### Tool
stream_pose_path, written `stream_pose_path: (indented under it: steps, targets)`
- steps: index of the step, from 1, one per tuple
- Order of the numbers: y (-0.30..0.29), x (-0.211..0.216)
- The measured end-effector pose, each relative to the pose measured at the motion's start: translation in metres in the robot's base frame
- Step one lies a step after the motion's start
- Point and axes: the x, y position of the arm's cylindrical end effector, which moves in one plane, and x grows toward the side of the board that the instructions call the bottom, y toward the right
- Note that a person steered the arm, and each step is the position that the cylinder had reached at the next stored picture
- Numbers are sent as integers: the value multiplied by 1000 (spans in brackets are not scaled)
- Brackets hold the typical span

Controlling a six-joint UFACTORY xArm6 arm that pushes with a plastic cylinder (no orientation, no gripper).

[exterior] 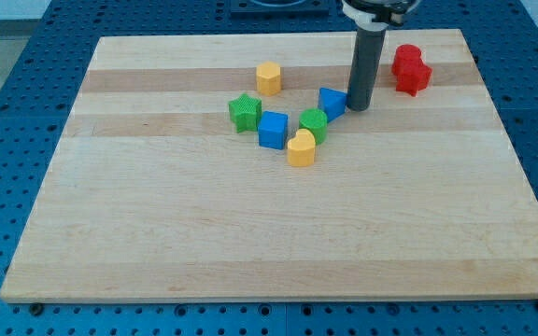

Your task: Slightly push the heart left

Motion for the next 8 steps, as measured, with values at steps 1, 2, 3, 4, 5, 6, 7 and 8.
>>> stream_pose_path:
  steps: [1, 2, 3, 4, 5, 6, 7, 8]
  targets:
    - [0, 0]
    - [3, 14]
    - [8, 40]
    - [8, 69]
    - [7, 87]
    - [-4, 93]
    - [-18, 95]
    - [-31, 95]
